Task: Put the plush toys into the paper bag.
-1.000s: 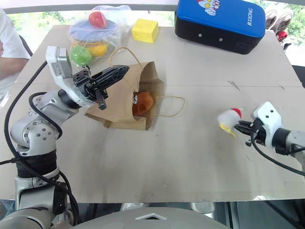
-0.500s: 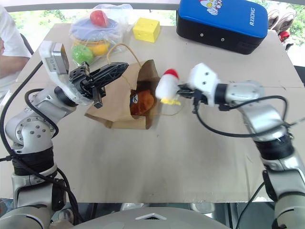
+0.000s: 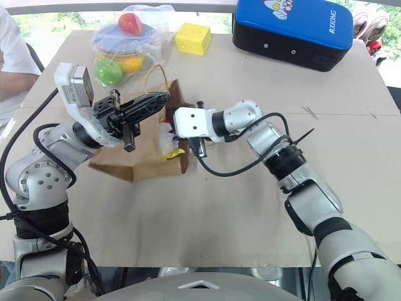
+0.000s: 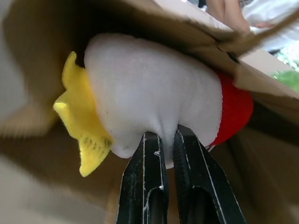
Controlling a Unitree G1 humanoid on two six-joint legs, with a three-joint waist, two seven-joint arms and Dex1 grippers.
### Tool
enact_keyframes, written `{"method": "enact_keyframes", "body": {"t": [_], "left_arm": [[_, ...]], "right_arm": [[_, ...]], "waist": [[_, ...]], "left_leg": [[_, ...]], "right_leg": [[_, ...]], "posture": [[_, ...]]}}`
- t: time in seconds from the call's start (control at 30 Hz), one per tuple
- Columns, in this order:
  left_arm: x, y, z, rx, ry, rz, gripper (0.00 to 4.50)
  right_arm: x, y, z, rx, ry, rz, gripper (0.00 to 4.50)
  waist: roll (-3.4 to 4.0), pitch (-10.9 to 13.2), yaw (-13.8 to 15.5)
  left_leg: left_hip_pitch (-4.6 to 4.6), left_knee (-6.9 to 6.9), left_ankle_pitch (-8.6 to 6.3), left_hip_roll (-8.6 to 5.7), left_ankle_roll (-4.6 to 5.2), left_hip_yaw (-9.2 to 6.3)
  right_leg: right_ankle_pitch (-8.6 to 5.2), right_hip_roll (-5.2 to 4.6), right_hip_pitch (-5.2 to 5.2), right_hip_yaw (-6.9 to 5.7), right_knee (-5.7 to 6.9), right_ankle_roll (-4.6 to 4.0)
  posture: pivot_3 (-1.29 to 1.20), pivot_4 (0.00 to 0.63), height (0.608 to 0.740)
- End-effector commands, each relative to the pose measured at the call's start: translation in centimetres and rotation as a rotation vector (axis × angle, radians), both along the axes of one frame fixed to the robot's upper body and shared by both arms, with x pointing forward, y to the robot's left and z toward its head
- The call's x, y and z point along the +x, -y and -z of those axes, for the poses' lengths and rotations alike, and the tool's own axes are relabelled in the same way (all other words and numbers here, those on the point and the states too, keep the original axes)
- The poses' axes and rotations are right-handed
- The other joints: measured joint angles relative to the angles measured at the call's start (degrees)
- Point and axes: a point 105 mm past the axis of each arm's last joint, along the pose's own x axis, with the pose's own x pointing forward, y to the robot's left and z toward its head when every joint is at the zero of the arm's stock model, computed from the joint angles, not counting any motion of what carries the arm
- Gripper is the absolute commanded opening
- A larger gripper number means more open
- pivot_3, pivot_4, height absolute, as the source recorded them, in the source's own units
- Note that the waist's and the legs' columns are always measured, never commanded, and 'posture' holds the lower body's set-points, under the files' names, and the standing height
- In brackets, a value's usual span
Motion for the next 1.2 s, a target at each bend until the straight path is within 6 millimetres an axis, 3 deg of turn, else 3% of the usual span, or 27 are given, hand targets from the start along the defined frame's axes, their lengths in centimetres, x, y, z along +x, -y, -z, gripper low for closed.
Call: {"method": "enact_keyframes", "body": {"t": [0.03,0.07,0.13,0.2,0.3,0.33,0.57,0.8,0.97,1.1,1.2], "left_arm": [[-1.1,0.4,-1.1,-0.013,0.054,0.022,0.0],[-1.3,0.4,-1.1,-0.014,0.052,0.021,0.0],[-1.6,0.0,-0.9,-0.013,0.042,0.008,0.0],[-1.7,-0.5,-0.7,-0.009,0.035,-0.009,0.0],[-1.6,-1.0,-0.4,0.001,0.031,-0.034,0.0],[-1.5,-1.2,-0.3,0.004,0.031,-0.045,0.0],[-1.5,-3.0,1.2,0.05,0.013,-0.105,0.0],[-1.7,-3.6,1.9,0.075,-0.001,-0.122,0.0],[-1.9,-3.6,1.9,0.08,-0.002,-0.128,0.0],[-2.1,-3.6,1.9,0.083,0.0,-0.132,0.0],[-2.3,-3.4,1.8,0.086,0.006,-0.134,0.0]], "right_arm": [[1.2,-0.9,0.1,0.018,-0.004,0.058,0.06],[1.4,-1.0,0.4,0.019,-0.024,0.066,0.06],[1.2,-1.3,0.8,0.044,-0.061,0.053,0.47],[1.0,-1.4,0.6,0.06,-0.049,0.042,1.25],[0.4,-0.8,0.5,0.075,-0.049,0.016,2.79],[0.1,-0.4,0.6,0.076,-0.059,0.012,3.06],[-1.4,3.7,0.1,0.1,-0.103,0.041,3.06],[-1.4,7.2,-1.3,0.18,-0.259,0.238,3.06],[1.1,7.7,0.8,0.21,-0.493,0.495,3.06],[2.1,6.5,2.5,0.22,-0.735,0.583,3.06],[3.1,5.9,4.9,0.137,-0.743,0.664,3.06]], "waist": [[0.0,0.0,-0.07],[0.0,0.0,-0.08],[0.0,0.0,-0.19],[0.02,0.01,-0.22],[0.02,0.01,-0.17],[0.02,0.01,-0.09],[0.02,0.01,0.01],[0.02,0.01,0.02],[0.01,0.01,-0.11],[0.01,0.01,-0.11],[0.01,0.0,-0.13]], "left_leg": [[0.01,0.0,0.0,0.0,0.0,-0.01],[0.02,-0.01,0.0,0.0,0.0,-0.01],[0.02,-0.02,0.0,0.01,0.0,-0.01],[0.02,-0.04,0.0,0.01,-0.01,-0.02],[0.02,-0.05,0.0,0.01,-0.01,-0.02],[0.02,-0.05,0.0,0.01,-0.01,-0.02],[0.02,-0.05,-0.01,-0.02,0.0,0.0],[0.04,-0.06,-0.01,0.03,0.0,0.03],[0.05,-0.06,-0.01,0.02,0.0,0.06],[0.05,-0.06,-0.01,0.03,0.0,0.07],[0.03,-0.06,-0.01,0.02,0.01,0.08]], "right_leg": [[0.0,0.01,0.0,0.0,0.01,-0.01],[0.0,0.01,0.0,0.0,0.02,-0.01],[0.0,0.02,0.0,0.0,0.02,-0.02],[0.0,0.0,-0.01,0.06,0.01,-0.02],[0.0,0.0,-0.02,0.02,0.02,-0.02],[0.0,0.0,-0.02,0.0,0.02,-0.02],[0.0,-0.06,-0.01,0.02,-0.01,-0.01],[-0.01,0.01,-0.02,0.02,0.0,-0.03],[-0.01,0.01,-0.01,0.04,-0.01,-0.03],[-0.01,0.03,-0.03,0.06,0.01,-0.03],[-0.01,0.02,-0.03,0.07,-0.01,-0.03]], "posture": [[0.0,0.15,0.74],[0.0,0.15,0.74],[0.0,0.15,0.74],[0.0,0.15,0.74],[0.0,0.15,0.74],[0.0,0.15,0.74],[0.0,0.15,0.74],[0.0,0.15,0.74],[0.0,0.15,0.74],[0.0,0.15,0.74],[0.0,0.15,0.74]]}}
